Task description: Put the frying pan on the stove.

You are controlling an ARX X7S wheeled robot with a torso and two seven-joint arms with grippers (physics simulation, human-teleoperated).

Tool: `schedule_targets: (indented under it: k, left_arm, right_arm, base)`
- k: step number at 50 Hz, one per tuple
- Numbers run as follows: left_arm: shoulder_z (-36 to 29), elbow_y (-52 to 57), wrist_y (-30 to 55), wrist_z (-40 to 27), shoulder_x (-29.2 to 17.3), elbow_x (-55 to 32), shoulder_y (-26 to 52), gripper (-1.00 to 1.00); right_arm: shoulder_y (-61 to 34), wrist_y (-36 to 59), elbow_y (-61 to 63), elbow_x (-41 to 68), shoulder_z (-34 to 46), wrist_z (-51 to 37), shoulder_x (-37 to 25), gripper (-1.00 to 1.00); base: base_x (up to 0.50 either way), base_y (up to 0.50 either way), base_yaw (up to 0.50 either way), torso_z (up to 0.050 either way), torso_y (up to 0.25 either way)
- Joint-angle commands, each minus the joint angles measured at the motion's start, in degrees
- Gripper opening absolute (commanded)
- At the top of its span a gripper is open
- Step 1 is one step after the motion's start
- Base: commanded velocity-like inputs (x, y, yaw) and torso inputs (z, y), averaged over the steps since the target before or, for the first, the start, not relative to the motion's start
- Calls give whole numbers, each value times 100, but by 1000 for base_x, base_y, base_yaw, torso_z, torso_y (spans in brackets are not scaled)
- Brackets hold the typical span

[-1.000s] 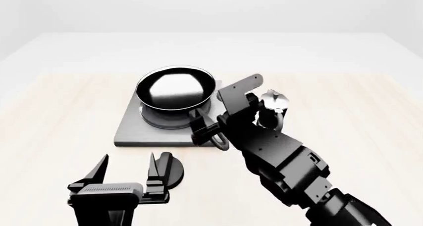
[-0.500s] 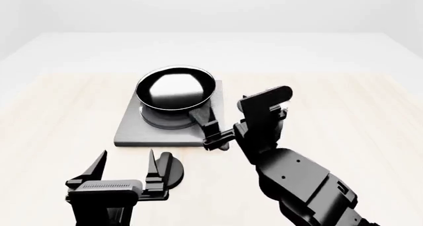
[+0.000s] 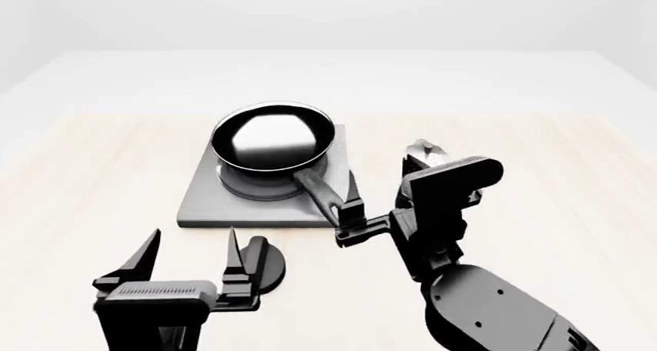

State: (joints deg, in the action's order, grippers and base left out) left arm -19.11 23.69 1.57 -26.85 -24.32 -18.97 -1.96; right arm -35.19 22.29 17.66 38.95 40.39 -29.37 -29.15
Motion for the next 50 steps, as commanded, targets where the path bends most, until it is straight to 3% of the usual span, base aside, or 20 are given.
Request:
schedule_targets:
  k: [1,50]
  left_arm:
    - [12,315,72,-65,-94,-9,-71,100]
    - [72,1419,258,-350,-417,86,-343,100]
  right_arm:
    - [239,29,756,-17,-72,-366,-284,100]
    - [591,316,2966,-38,-294,-1452,-956,100]
  base:
    - [0,0,0,0,0]
    - [0,0,0,0,0]
